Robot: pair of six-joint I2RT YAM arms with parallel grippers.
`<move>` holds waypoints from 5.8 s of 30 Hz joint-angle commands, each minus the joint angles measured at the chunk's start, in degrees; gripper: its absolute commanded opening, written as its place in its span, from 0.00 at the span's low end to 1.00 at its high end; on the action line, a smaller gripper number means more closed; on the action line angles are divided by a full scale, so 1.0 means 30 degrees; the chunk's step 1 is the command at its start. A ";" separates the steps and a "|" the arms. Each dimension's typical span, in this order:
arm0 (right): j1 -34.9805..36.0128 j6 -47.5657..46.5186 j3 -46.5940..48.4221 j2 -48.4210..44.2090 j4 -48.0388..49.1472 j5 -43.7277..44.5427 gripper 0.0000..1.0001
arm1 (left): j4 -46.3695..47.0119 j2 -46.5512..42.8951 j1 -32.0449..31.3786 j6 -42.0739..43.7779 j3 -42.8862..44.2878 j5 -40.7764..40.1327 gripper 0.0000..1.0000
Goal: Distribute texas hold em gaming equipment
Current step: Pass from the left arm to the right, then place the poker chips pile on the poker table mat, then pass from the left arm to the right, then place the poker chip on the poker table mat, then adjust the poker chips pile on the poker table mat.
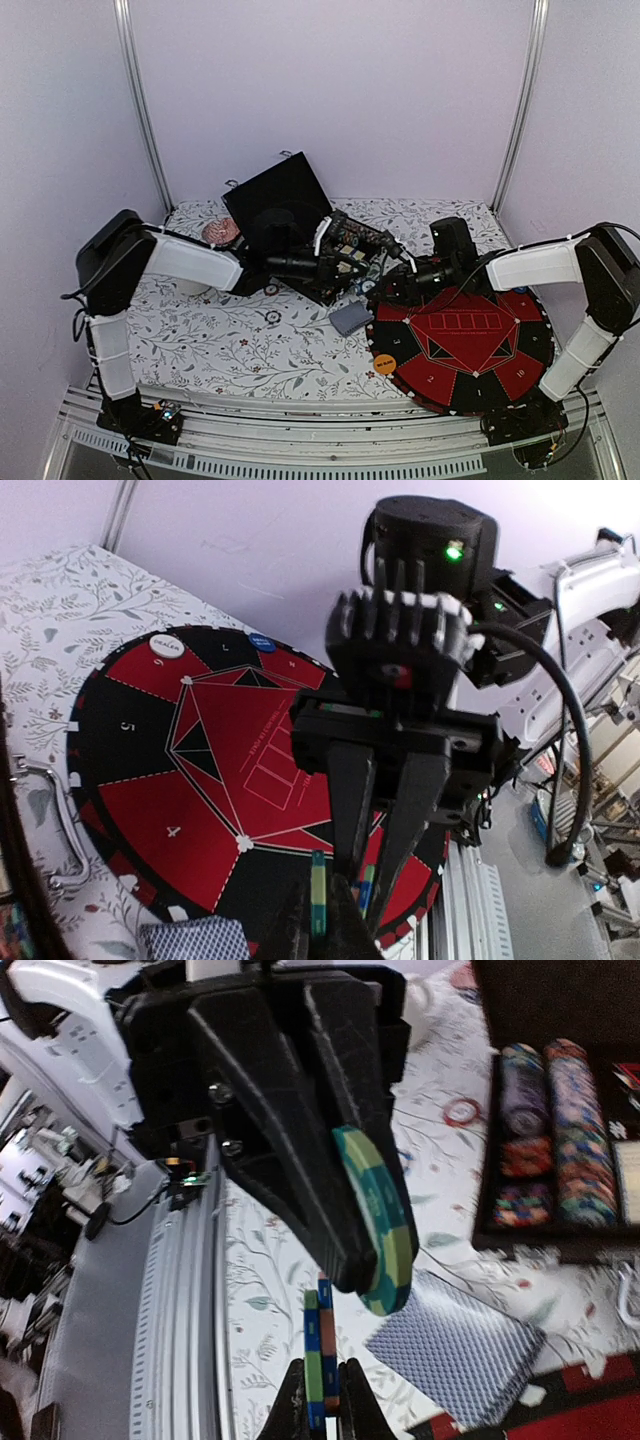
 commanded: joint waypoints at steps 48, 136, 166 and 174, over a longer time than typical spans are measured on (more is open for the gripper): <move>-0.0158 -0.1002 0.3387 -0.5489 -0.3155 -0.0985 0.46 | -0.1052 -0.4007 -0.0905 0.4582 -0.0454 0.1518 0.00; -0.0531 -0.2682 0.6506 0.4497 -1.4333 1.5839 0.99 | -0.7343 -0.5305 0.0237 0.6878 -0.1063 -0.6855 0.88; 0.1468 -0.2986 0.9248 0.6454 -1.9016 1.6146 0.36 | -0.7759 -0.5515 0.0780 0.7272 -0.1635 -0.7284 0.89; 0.1791 -0.2971 0.8593 0.5368 -1.8730 1.6058 0.46 | -0.7906 -0.5400 0.0809 0.7271 -0.1602 -0.7228 0.89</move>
